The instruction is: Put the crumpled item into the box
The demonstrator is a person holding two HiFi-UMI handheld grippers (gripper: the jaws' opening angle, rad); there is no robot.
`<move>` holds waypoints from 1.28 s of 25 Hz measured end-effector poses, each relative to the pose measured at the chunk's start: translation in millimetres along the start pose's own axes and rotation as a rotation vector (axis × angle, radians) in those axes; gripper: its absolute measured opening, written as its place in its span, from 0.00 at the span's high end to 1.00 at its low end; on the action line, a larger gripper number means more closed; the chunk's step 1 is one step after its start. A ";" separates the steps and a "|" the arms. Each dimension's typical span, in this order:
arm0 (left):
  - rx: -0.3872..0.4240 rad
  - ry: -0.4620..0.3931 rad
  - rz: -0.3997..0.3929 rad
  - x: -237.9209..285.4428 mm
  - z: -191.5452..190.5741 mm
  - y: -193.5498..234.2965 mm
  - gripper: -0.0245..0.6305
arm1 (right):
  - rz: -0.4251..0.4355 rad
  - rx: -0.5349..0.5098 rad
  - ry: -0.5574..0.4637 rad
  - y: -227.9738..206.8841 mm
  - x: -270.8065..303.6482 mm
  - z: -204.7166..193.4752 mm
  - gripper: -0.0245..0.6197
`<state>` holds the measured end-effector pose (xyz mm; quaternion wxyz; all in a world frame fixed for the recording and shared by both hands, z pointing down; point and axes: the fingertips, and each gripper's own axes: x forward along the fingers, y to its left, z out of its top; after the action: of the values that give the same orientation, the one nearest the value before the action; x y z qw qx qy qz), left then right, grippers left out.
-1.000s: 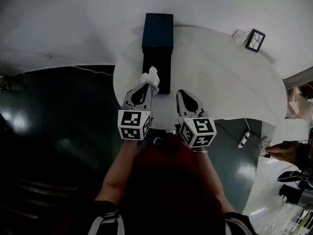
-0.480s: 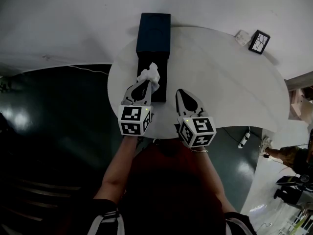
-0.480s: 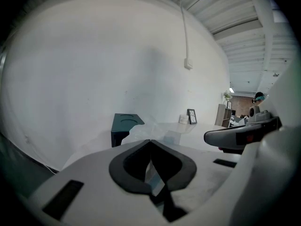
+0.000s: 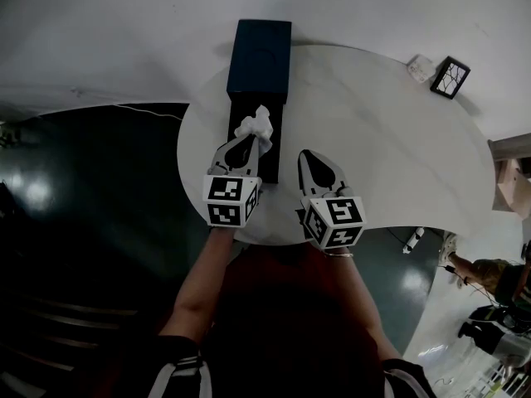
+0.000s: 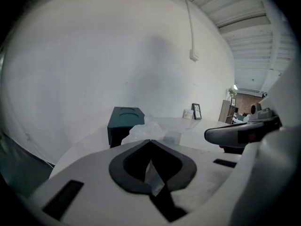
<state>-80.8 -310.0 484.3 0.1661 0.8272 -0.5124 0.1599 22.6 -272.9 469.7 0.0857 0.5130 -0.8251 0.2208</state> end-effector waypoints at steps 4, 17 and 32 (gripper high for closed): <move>-0.010 0.036 0.012 11.7 -6.0 2.9 0.93 | 0.009 0.009 0.017 -6.7 8.3 -1.1 0.94; -0.006 0.140 0.039 41.4 -18.3 9.8 0.93 | 0.025 0.029 0.043 -18.7 25.9 -2.9 0.94; -0.006 0.260 0.051 61.0 -36.1 10.9 0.93 | 0.021 0.046 0.064 -33.8 32.4 -9.1 0.94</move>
<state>-68.1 -347.3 544.3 0.2293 0.7858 -0.5078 0.2686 36.8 -307.7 499.0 0.0980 0.4986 -0.8220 0.2571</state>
